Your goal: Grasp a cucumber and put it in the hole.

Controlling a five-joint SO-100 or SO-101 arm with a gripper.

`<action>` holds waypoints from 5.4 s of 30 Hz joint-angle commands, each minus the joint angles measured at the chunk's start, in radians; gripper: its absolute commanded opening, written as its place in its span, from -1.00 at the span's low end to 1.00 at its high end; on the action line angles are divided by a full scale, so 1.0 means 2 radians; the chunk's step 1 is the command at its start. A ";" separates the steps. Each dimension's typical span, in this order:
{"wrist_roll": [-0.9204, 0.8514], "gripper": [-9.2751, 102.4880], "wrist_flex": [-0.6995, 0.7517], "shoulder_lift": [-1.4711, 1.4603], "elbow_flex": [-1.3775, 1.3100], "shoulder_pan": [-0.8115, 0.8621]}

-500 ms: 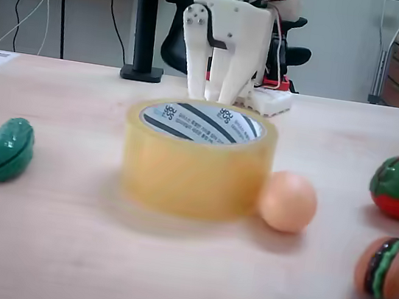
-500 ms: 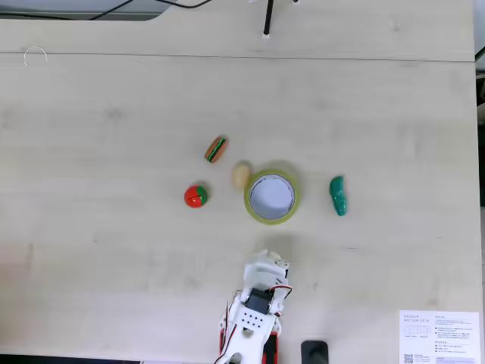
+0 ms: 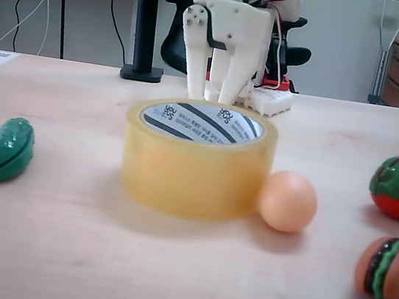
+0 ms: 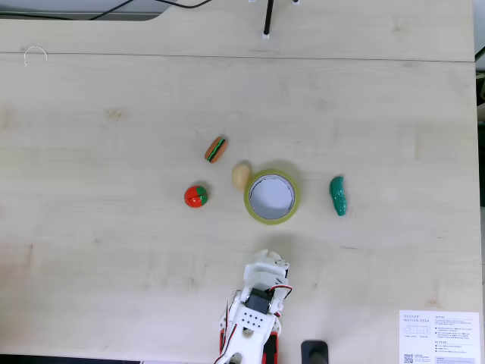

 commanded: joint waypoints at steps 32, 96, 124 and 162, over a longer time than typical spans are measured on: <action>-0.001 -0.84 0.004 0.000 0.001 -0.002; -0.018 -0.72 -0.318 -0.627 -0.673 0.057; -0.166 -0.69 -0.035 -0.956 -0.856 0.121; -0.195 0.02 -0.010 -1.185 -1.012 0.090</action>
